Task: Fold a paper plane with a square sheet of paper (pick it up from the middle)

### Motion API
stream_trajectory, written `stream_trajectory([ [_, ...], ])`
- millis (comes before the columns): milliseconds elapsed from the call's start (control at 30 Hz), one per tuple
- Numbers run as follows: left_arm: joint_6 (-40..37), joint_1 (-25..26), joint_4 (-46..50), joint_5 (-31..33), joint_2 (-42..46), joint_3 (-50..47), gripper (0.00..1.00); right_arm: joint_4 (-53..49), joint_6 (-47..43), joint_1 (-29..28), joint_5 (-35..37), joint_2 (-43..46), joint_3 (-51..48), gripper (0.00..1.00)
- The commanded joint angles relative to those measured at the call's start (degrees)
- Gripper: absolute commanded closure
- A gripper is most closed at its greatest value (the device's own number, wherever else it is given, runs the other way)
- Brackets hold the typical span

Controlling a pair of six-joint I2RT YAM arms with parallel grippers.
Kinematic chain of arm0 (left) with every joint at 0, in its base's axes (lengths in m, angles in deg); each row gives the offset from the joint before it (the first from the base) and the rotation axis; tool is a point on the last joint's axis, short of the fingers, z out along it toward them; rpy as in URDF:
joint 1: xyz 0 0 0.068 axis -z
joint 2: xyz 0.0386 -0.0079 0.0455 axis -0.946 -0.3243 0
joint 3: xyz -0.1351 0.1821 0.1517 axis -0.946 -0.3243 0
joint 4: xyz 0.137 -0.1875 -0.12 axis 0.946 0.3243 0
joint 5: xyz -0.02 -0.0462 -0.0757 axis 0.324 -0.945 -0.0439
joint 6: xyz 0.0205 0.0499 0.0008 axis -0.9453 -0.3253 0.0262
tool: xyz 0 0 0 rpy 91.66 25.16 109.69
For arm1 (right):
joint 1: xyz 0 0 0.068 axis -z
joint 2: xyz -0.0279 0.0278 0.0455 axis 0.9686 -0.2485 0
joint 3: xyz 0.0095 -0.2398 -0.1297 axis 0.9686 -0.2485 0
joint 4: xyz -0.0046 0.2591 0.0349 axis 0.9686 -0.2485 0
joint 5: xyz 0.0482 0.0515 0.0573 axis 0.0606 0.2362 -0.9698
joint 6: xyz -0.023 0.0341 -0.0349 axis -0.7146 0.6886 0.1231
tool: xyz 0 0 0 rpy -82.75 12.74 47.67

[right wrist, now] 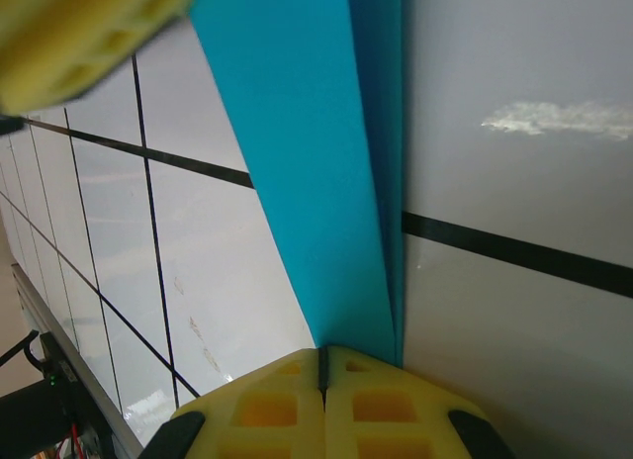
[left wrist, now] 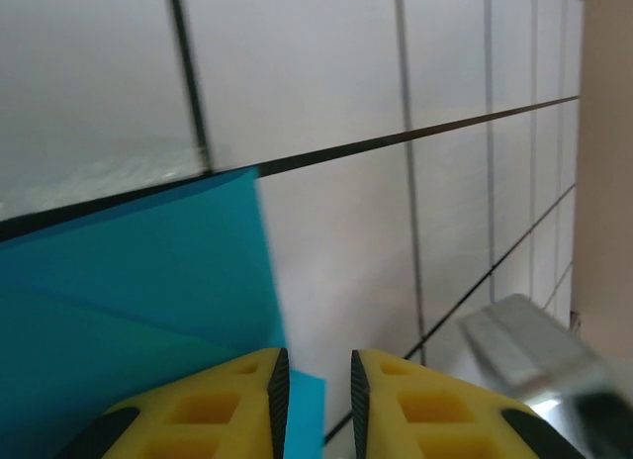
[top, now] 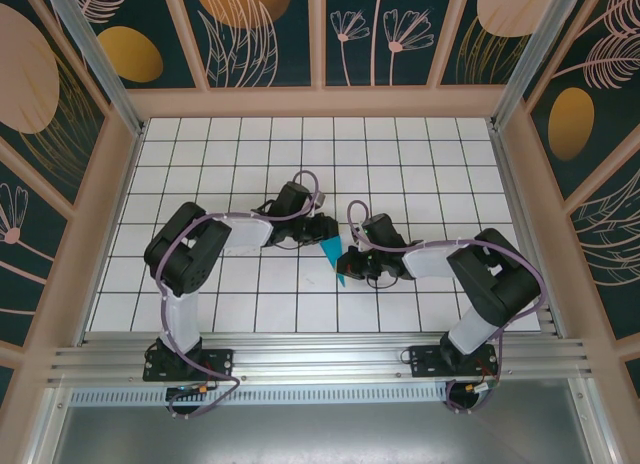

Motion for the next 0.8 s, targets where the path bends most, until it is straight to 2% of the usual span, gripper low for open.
stream_trajectory([
  [0,-0.34,-0.11,-0.45,1.31,-1.36,-0.55,0.73,-6.65,0.95,0.3,4.43,1.23,-0.07,1.0],
  [233,-1.8,-0.16,1.4,3.48,-3.16,-1.06,0.73,-5.76,2.24,0.21,3.11,2.93,4.25,1.0],
  [600,-2.0,-0.16,1.73,3.23,-3.53,-0.56,0.72,-0.28,4.33,0.06,1.16,-5.71,8.23,1.0],
  [767,-2.11,-0.13,2.4,3.93,-3.6,-0.44,0.72,-3.74,3.76,0.15,3.96,-8.21,7.03,1.0],
])
